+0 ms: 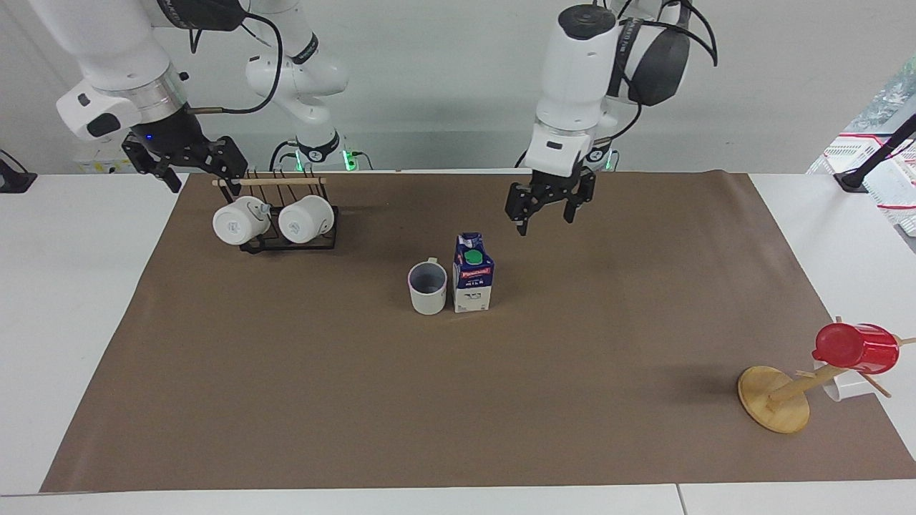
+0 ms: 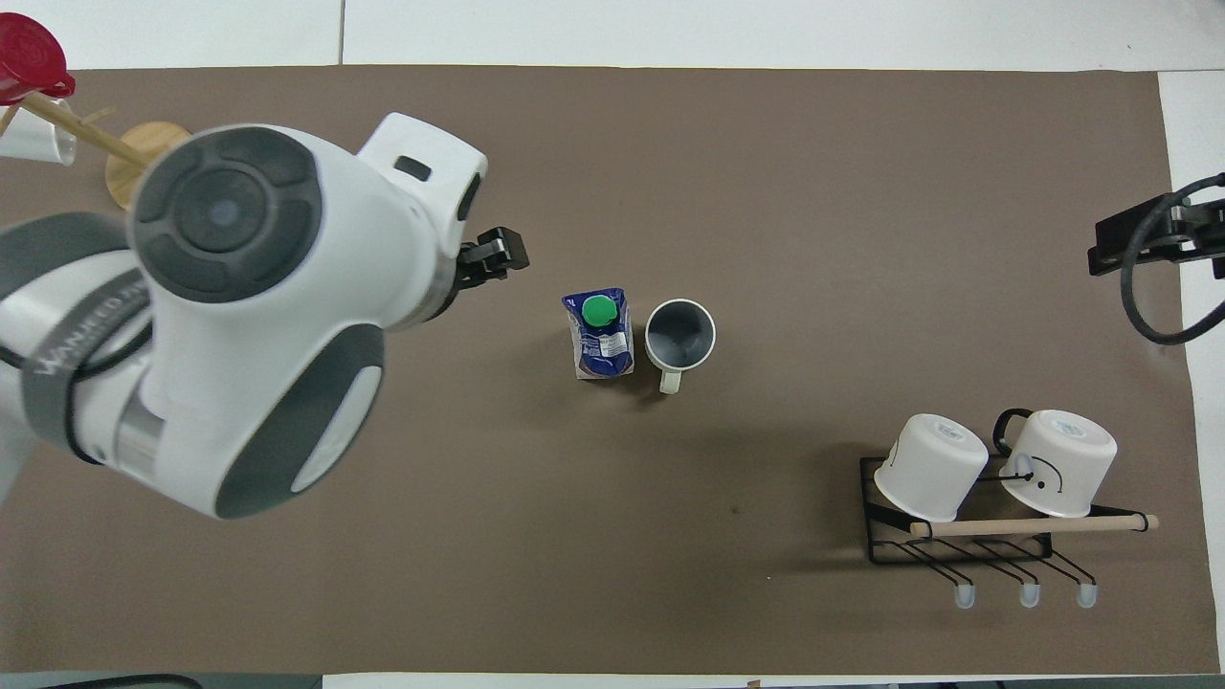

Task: Place cup and milk on table
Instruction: 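Open the left gripper and withdraw it from the carton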

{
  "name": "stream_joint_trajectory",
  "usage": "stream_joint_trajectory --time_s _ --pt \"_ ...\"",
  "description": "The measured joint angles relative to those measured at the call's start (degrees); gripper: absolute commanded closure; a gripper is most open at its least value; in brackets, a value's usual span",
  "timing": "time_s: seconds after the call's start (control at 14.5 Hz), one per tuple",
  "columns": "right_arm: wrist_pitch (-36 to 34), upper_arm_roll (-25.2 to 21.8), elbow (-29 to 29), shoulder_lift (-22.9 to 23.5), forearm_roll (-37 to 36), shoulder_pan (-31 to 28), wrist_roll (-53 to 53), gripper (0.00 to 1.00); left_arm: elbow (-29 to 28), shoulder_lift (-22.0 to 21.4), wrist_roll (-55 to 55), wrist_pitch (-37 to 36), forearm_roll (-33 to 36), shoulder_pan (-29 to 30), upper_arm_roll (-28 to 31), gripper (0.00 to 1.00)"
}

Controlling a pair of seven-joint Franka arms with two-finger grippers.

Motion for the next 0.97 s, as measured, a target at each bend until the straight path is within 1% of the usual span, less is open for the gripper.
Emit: stream_joint_trajectory --time_s 0.21,0.41,0.62,0.83,0.97 --pt "0.0 -0.02 0.0 0.0 0.0 -0.02 0.0 0.0 -0.5 -1.47 11.34 -3.22 -1.95 7.57 0.17 0.0" --pt "0.0 -0.02 0.0 0.0 0.0 -0.02 0.0 0.0 -0.46 -2.7 22.86 -4.67 -3.71 14.46 0.38 0.0" --pt "0.0 -0.02 -0.01 0.0 0.0 -0.02 0.0 0.0 1.28 -3.43 28.46 -7.99 -3.82 18.1 0.59 0.0" --pt "-0.31 -0.01 -0.11 -0.02 0.0 -0.01 0.0 0.0 5.72 -3.47 30.53 -14.48 -3.86 20.54 0.61 0.0" --pt "-0.91 -0.02 -1.31 -0.51 0.13 -0.03 0.0 0.0 6.91 -3.37 32.37 -17.61 -3.98 22.29 0.63 0.0"
